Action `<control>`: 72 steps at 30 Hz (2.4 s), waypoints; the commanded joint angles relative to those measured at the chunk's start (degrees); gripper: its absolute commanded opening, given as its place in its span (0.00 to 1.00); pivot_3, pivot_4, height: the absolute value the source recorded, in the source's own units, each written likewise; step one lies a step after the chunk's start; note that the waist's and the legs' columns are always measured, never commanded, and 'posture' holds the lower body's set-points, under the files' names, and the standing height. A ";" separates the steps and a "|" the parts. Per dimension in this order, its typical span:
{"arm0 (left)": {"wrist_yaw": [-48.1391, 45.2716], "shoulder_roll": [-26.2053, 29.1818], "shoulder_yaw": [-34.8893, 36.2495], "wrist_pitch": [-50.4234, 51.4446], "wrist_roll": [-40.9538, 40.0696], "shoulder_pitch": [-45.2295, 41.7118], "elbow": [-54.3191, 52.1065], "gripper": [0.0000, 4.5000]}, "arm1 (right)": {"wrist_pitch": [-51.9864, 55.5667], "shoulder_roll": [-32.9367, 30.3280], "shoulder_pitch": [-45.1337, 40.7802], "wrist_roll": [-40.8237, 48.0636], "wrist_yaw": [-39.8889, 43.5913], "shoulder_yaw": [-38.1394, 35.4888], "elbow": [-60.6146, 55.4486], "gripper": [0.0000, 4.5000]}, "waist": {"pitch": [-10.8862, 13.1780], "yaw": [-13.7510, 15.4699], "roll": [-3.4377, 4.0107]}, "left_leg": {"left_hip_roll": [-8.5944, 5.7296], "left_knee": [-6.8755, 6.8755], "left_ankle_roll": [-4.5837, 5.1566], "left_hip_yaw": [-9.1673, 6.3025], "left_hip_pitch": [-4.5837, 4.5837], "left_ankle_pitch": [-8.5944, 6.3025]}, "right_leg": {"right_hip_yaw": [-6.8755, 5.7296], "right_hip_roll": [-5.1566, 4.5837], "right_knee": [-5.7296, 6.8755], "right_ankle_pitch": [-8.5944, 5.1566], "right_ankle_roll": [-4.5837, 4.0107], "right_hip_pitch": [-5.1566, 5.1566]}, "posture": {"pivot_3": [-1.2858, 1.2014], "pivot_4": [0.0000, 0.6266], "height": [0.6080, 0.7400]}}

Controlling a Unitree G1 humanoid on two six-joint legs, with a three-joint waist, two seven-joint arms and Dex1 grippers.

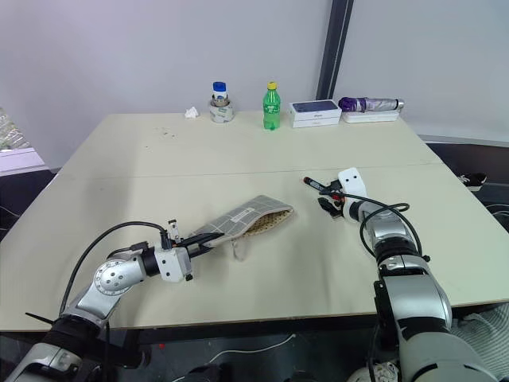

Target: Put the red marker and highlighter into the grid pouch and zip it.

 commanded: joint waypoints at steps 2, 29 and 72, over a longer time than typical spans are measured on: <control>1.72 -0.35 0.53 0.74 0.25 0.27 -3.14 0.00 | 2.32 0.21 -3.09 1.42 2.58 -2.59 3.60 0.68 | 0.00 0.12 0.00 | 0.00 0.01 0.00 0.00 0.00 0.00 | 0.00 -0.02 0.00 0.00 0.00 0.00 | 0.52 0.24 1.00; 2.16 -2.00 -0.55 -0.97 0.28 -2.85 1.28 0.00 | 13.16 -10.93 45.16 19.33 24.69 -4.30 -79.46 0.08 | 0.02 0.33 0.02 | -0.03 0.10 0.02 -0.13 0.01 -0.02 | -0.02 -0.07 0.00 0.00 0.04 0.08 | 0.52 0.24 1.00; -4.61 0.22 -3.38 -3.38 -2.45 -5.64 1.62 0.00 | -25.77 -2.91 14.58 -13.62 23.83 22.02 -46.21 0.63 | 0.03 0.38 0.01 | -0.07 0.14 0.00 -0.06 -0.01 0.00 | -0.03 0.03 0.00 -0.01 0.03 0.05 | 0.52 0.24 1.00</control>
